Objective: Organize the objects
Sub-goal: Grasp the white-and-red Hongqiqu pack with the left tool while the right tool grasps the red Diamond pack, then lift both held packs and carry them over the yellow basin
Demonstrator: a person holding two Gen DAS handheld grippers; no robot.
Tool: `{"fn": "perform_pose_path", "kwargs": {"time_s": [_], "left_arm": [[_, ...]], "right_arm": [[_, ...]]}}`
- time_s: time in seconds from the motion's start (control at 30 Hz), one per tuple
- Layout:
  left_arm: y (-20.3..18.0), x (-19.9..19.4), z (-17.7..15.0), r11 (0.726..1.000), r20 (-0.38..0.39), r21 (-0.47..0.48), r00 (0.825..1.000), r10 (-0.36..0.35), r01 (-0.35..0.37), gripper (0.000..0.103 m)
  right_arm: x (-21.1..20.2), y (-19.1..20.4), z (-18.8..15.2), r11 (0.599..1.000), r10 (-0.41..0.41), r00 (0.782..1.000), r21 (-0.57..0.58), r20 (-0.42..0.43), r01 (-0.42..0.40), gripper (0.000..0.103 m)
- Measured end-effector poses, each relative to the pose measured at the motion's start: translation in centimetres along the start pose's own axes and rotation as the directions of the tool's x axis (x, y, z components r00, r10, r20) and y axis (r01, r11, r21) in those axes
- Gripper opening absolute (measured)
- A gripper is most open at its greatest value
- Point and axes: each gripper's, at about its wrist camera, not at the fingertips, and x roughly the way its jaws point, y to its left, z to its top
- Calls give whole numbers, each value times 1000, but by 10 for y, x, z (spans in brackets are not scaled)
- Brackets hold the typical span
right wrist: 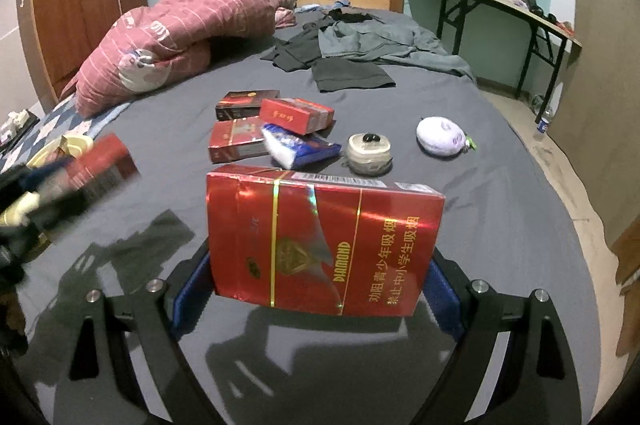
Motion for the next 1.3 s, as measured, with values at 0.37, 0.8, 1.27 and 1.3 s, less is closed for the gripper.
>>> {"fn": "perform_pose_path", "kwargs": {"time_s": [0.37, 0.8, 1.27, 1.3], "left_arm": [[28, -10, -11, 988, 9, -143, 998, 58, -56, 56], [30, 0, -9, 987, -9, -147, 998, 67, -67, 56], [28, 4, -9, 989, -13, -130, 998, 64, -65, 56], [27, 5, -9, 990, -12, -127, 998, 63, -64, 56]], "right_arm": [[4, 7, -17, 1000, -11, 1000, 25, -28, 12, 91], [7, 12, -14, 1000, 16, 999, 18, -30, -15, 91], [10, 15, -15, 1000, 21, 999, 11, -43, -21, 91], [10, 15, -15, 1000, 21, 999, 11, -43, -21, 91]]}}
